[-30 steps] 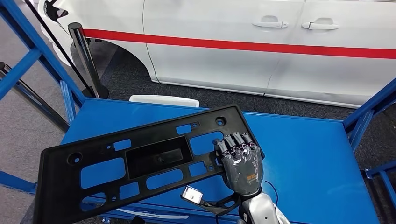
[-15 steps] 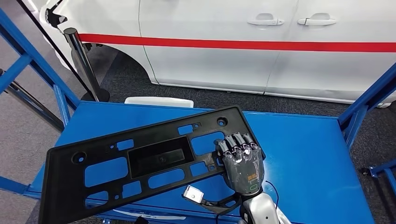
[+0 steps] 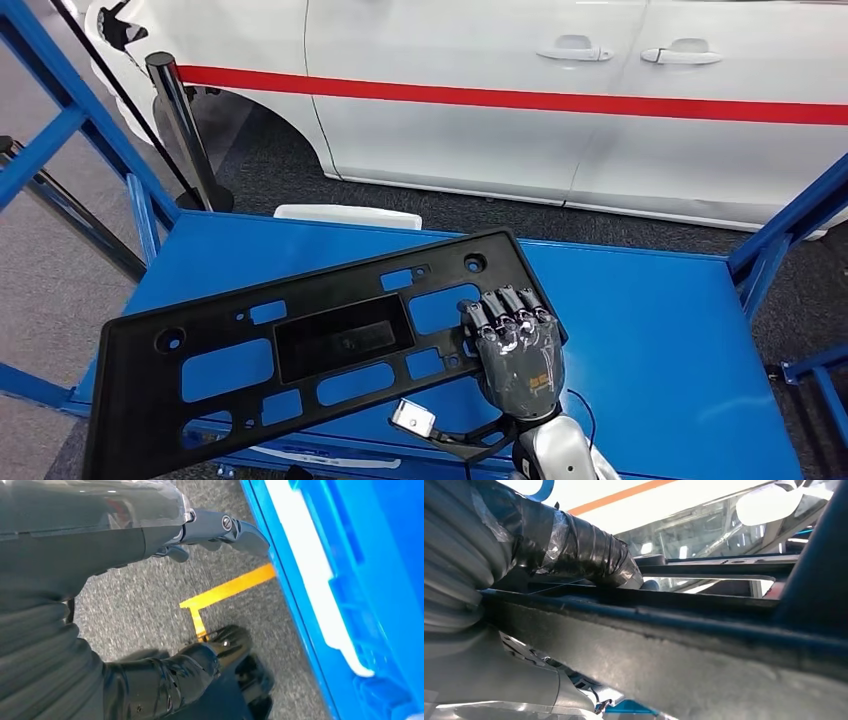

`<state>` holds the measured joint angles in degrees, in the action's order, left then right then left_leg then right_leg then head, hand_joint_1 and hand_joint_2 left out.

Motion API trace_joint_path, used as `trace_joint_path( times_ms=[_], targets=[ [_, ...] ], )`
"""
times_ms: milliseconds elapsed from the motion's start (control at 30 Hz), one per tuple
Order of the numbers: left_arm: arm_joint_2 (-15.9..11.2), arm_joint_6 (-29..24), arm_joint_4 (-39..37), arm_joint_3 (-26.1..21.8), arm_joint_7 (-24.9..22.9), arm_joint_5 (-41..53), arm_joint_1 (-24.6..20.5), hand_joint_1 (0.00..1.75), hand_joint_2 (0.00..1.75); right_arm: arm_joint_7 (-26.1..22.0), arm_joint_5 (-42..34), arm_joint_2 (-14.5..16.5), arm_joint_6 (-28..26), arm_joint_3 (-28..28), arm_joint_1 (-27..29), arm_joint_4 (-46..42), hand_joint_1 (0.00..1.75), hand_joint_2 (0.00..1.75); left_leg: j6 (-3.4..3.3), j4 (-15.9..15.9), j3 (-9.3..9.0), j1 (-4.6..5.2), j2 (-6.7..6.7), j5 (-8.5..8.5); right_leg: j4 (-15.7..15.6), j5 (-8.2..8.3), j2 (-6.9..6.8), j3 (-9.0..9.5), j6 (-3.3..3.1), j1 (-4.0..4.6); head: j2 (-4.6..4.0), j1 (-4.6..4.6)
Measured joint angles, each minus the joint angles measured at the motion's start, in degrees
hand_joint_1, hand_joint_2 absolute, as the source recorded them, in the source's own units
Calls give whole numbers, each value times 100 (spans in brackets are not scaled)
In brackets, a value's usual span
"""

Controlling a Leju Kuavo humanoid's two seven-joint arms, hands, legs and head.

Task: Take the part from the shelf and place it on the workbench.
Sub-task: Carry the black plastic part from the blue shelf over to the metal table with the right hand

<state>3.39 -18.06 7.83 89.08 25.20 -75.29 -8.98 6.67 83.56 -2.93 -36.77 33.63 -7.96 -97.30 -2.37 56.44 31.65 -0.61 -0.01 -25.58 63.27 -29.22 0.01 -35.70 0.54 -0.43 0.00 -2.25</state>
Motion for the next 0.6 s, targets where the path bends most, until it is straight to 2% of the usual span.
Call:
trace_joint_path(
  times_ms=[67, 100, 133, 167, 200, 267, 333, 433, 467, 500, 567, 600],
  targets=[
    [1, -5, 0, 1, -2, 1, -1, 0, 175, 0, -9, -1, 0, -9, 11, 2, 175, 175, -21, 9, 36, 1, 5, 13, 705, -386, 4, -314, 37, -21, 0, -3],
    [2, -7, 1, 1, -2, 2, 5, 0, 175, 0, -11, -1, 1, -13, 22, 5, 175, 175, -20, 30, 59, 1, 8, 12, 996, -486, 2, -439, 59, -36, 0, -4],
    [2, -8, 0, 1, -3, 3, 10, 0, 175, 0, -14, -2, 1, -17, 31, 9, 175, 175, -16, 54, 80, -2, 10, 9, 1109, -478, 1, -483, 80, -52, 0, -3],
    [3, -8, 0, 1, -3, 3, 14, 0, 175, 0, -14, -2, 0, -21, 36, 14, 175, 175, -6, 85, 99, -5, 9, 2, 1010, -362, -1, -420, 100, -71, 0, -4],
    [5, -8, 1, 2, -4, 3, 14, 0, 175, 0, -15, -2, 0, -24, 36, 17, 175, 175, 10, 124, 116, -11, 6, -11, 709, -173, -3, -255, 115, -93, 0, -3],
    [10, -10, 1, 3, -4, 3, 10, 0, 175, 0, -15, -2, -1, -28, 32, 19, 175, 175, 68, 231, 163, -7, -6, -55, 32, 72, 1, 93, 110, -113, 0, -2],
    [10, -12, 0, 3, -4, 3, 8, 0, 175, 0, -16, -1, -2, -30, 37, 19, 175, 175, 139, 299, 209, 12, -14, -75, -231, 98, 14, 200, 51, -96, 0, 2],
    [10, -13, -1, 2, -4, 3, 9, 0, 175, 0, -16, 1, -2, -33, 41, 19, 175, 175, 228, 318, 244, -4, -15, -87, -249, 148, 19, 167, -69, -85, 0, 5],
    [10, -13, 0, 1, -4, 3, 8, 0, 175, 0, -16, 2, -2, -33, 39, 18, 175, 175, 256, 420, 286, -11, -13, -172, -260, 167, 13, 160, -105, -94, 0, 6],
    [10, -13, 0, 1, -4, 3, 7, 0, 175, 0, -16, 2, -2, -34, 38, 18, 175, 175, 280, 636, 377, -17, -12, -326, -269, 184, 4, 150, -137, -102, 0, 6],
    [10, -13, 0, 1, -4, 3, 10, 0, 175, 0, -15, 2, -2, -34, 38, 18, 175, 175, 318, 1341, 666, -23, -9, -721, -269, 205, -10, 116, -176, -88, 0, 7],
    [10, -13, -1, 1, -4, 3, 15, 0, 175, 0, -15, 2, -2, -34, 41, 19, 175, 175, 326, 1664, 793, -25, -9, -856, -268, 216, -14, 99, -186, -77, 0, 7]
  ],
)
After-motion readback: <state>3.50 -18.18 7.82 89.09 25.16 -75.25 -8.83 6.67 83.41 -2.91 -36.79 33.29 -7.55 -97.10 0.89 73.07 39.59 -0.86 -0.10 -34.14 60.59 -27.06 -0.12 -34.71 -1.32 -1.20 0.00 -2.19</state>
